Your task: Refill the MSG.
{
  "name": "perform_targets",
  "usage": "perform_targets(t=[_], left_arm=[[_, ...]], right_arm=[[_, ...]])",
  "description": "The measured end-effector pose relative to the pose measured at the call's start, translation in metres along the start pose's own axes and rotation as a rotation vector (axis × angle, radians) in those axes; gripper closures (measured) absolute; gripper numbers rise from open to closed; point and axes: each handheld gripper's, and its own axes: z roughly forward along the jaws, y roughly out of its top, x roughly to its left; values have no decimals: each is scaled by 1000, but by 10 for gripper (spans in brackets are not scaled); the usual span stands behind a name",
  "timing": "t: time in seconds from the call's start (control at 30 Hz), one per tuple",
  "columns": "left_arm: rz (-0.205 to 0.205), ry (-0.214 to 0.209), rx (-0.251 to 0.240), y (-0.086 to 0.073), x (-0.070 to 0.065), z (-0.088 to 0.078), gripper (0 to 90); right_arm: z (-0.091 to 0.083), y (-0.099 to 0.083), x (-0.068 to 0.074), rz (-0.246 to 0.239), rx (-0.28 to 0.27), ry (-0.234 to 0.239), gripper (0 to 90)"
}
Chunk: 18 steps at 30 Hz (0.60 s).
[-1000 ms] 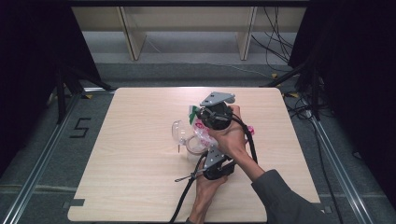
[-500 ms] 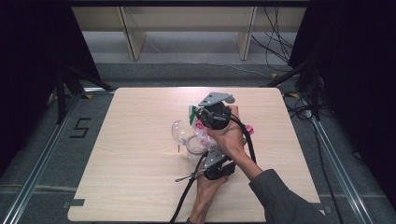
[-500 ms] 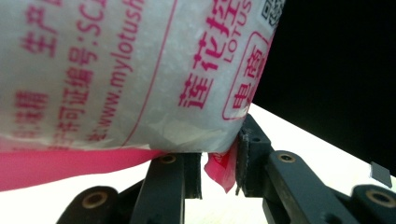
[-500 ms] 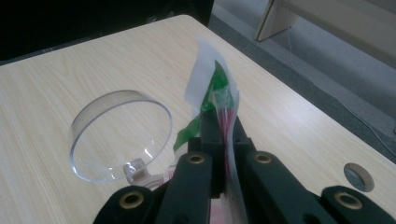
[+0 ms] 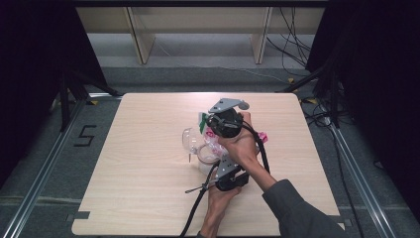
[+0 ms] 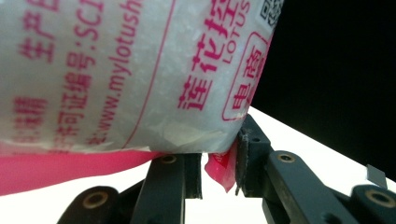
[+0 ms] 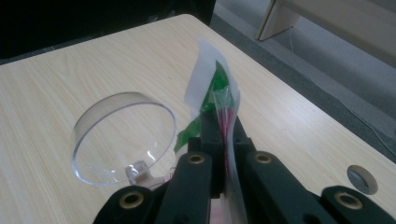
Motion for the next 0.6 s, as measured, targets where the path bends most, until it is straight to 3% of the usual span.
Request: perform_targets(t=[0.03,0.17,0.23,0.3,0.33,0.6], left_arm=[[0,0,-1,0,0,0,744],[-14,-14,-9,0,1,0,745],[-18,-6,-10,-1,0,0,745],[-17,-6,-10,0,0,-1,746],[-16,-3,-3,0,0,-1,745],[-12,-13,-14,-1,0,0,746]], right_arm=[[2,1,-1,-31,-2,-2,900],[1,1,-1,-21,-4,-2,900],[1,1,3,-15,33,4,900],[1,1,3,-31,32,12,900],[2,1,1,-46,5,0,900],[4,0,0,-40,3,-3,900]])
